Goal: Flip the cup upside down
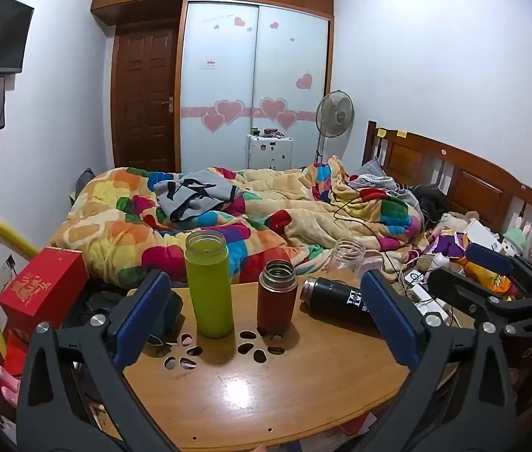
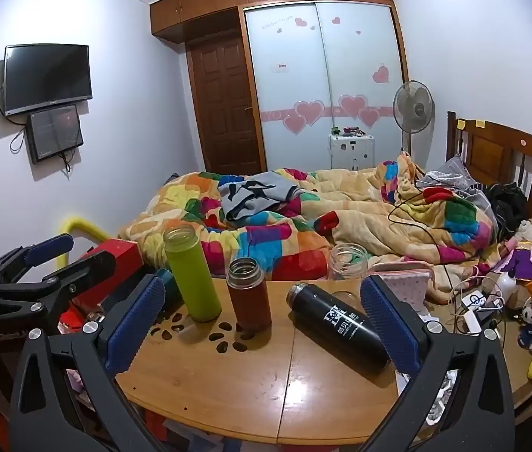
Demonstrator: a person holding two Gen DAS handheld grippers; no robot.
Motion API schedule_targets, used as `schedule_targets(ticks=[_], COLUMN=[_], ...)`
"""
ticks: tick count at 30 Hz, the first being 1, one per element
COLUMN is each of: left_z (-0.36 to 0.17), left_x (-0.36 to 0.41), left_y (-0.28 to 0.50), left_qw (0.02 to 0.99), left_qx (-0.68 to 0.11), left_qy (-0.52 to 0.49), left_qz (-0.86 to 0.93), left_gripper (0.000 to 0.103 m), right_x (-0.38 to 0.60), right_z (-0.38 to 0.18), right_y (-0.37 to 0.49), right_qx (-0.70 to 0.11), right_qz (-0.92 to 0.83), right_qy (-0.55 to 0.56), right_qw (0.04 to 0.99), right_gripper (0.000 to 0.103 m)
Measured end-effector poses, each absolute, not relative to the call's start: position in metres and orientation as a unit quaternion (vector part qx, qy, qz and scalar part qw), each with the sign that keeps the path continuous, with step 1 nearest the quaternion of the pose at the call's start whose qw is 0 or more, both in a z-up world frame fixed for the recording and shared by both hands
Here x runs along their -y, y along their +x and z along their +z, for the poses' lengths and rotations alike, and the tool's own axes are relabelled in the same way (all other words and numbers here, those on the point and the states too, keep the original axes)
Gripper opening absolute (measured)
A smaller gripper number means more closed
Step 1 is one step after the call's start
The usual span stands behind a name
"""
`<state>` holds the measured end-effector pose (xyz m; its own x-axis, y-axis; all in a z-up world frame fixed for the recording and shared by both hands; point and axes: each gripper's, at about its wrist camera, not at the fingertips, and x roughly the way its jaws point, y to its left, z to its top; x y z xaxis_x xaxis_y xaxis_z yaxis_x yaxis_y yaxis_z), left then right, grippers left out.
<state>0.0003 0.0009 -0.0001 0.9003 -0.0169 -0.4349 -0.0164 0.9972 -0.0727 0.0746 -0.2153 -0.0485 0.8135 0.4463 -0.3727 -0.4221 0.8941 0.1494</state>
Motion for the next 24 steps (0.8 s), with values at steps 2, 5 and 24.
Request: schedule_targets(ticks=[2, 5, 24], left_z=[0.0, -0.002, 0.009], left_x=[0.0, -0.004, -0.008], left_y=[0.001, 0.0, -0.012], left_qw=[0.974, 0.974, 0.979], left_qx=[-0.223, -0.222, -0.199], left_qy=[-0.035, -0.034, -0.037], left_qz=[-0.004, -0.002, 0.012], left_gripper=[0.102, 0.102, 0.102], right_x=[0.215, 0.216, 0.215], right_z=[-0.048, -0.048, -0.048], right_y=[0.074, 0.074, 0.074], right_qx=[-0.201, -0.203, -0.204], right_qz=[0.228, 0.228, 0.228], right_qy=[0.03, 0.029, 0.03], right_qw=[0.952, 0.952, 0.952], right_gripper=[0.103, 0.103, 0.103])
